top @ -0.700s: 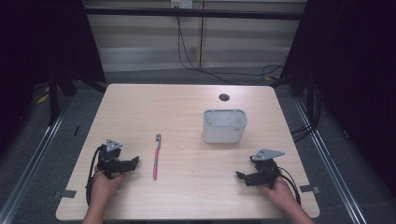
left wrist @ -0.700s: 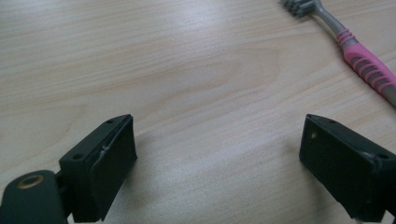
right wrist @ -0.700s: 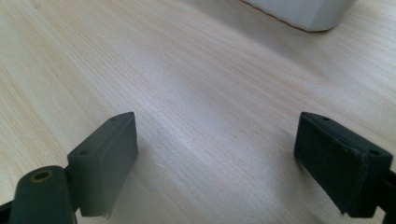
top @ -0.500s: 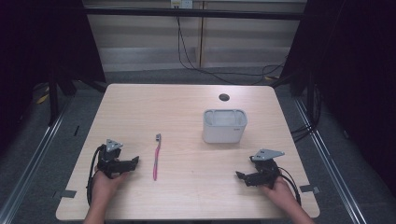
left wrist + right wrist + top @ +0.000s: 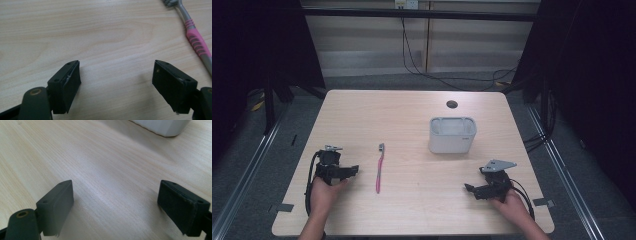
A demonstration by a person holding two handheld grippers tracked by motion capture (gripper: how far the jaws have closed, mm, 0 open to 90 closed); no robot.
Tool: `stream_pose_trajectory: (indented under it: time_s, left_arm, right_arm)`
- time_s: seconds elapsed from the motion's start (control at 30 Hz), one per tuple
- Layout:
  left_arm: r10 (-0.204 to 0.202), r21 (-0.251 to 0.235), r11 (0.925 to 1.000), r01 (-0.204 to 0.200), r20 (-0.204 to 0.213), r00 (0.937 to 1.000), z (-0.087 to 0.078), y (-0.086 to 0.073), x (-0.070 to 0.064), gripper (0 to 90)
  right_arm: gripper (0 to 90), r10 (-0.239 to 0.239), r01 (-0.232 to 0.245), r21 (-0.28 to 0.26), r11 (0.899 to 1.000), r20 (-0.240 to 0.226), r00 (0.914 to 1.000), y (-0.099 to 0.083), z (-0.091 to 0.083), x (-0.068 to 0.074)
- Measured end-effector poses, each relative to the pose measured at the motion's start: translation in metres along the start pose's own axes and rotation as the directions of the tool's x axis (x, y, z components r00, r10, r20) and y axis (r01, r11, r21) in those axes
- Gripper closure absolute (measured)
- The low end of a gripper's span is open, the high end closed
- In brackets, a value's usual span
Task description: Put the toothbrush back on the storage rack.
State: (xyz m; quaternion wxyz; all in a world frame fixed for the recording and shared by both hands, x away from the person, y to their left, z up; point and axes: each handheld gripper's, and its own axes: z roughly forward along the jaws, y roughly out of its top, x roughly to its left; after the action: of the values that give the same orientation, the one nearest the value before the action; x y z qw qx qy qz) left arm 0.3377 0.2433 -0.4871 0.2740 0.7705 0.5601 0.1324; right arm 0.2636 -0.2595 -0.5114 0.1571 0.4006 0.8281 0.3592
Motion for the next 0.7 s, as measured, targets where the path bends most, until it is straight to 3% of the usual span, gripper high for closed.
stream_pose_trajectory:
  time_s: [0.13, 0.3, 0.33, 0.47, 0.57, 0.7]
  left_arm:
    - [0.002, 0.049, 0.9988, -0.002, 0.009, 1.0, -0.002, 0.016, -0.007, 24.4]
    - [-0.01, 0.074, 0.9972, 0.007, 0.04, 0.9991, -0.005, 0.031, -0.014, 27.7]
    - [0.003, 0.085, 0.9964, -0.006, 0.044, 0.999, -0.006, 0.034, -0.015, 28.0]
    - [-0.007, 0.093, 0.9956, 0.003, 0.045, 0.999, -0.006, 0.04, -0.02, 28.3]
    - [-0.057, 0.125, 0.991, 0.048, 0.064, 0.9963, -0.003, 0.047, -0.025, 29.2]
    - [-0.069, 0.146, 0.9876, 0.057, 0.074, 0.9949, 0.0, 0.051, -0.028, 31.2]
  right_arm:
    - [13.1, 0.003, -0.003, 0.0, 1.0, 0.002, 1.0, 0.0, 0.0, 0.0]
    - [13.1, 0.003, -0.003, 0.0, 1.0, 0.003, 1.0, 0.0, 0.0, 0.0]
    - [13.1, 0.004, -0.004, 0.0, 1.0, 0.003, 1.0, 0.0, 0.0, 0.0]
    - [13.1, 0.004, -0.004, 0.0, 1.0, 0.003, 1.0, 0.0, 0.0, 0.0]
    - [13.1, 0.004, -0.004, 0.0, 1.0, 0.003, 1.0, 0.0, 0.0, 0.0]
    - [13.1, 0.004, -0.004, 0.0, 1.0, 0.003, 1.0, 0.0, 0.0, 0.0]
